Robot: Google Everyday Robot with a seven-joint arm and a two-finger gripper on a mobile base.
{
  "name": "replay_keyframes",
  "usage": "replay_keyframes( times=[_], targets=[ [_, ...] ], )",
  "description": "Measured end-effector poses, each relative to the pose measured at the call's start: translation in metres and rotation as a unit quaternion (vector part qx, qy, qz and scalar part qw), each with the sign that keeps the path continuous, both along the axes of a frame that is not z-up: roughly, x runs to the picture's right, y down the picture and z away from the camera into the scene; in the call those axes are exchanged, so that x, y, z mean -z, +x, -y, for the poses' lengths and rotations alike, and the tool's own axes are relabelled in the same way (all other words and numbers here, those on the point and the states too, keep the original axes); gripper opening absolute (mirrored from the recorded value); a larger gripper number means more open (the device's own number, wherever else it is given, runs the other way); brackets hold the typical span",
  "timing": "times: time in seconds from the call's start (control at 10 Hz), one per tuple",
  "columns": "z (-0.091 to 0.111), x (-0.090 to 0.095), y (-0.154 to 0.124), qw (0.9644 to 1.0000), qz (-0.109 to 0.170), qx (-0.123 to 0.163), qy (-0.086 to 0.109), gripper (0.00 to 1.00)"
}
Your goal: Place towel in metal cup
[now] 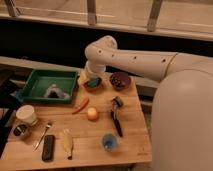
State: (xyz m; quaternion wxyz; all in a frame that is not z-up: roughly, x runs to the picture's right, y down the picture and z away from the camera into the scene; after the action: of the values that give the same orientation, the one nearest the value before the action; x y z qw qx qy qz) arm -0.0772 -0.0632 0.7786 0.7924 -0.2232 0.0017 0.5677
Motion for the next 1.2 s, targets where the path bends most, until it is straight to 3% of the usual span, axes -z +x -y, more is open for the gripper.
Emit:
replay_keyframes(
  times=[0.3, 0.6, 0.8, 1.0, 1.2],
  targets=[
    [0.019, -0.012, -0.048, 0.9985, 0.035, 0.033, 0.027, 0.80],
    [0.025, -0.023, -0.097, 0.9944, 0.074, 0.064, 0.039, 0.80],
    [0.030, -0.030, -0.123, 0.9913, 0.103, 0.069, 0.043, 0.80],
    [0.033, -0.035, -0.165, 0.9854, 0.146, 0.076, 0.044, 0.80],
    [0.034, -0.037, -0.162, 0.9856, 0.145, 0.075, 0.044, 0.80]
  ],
)
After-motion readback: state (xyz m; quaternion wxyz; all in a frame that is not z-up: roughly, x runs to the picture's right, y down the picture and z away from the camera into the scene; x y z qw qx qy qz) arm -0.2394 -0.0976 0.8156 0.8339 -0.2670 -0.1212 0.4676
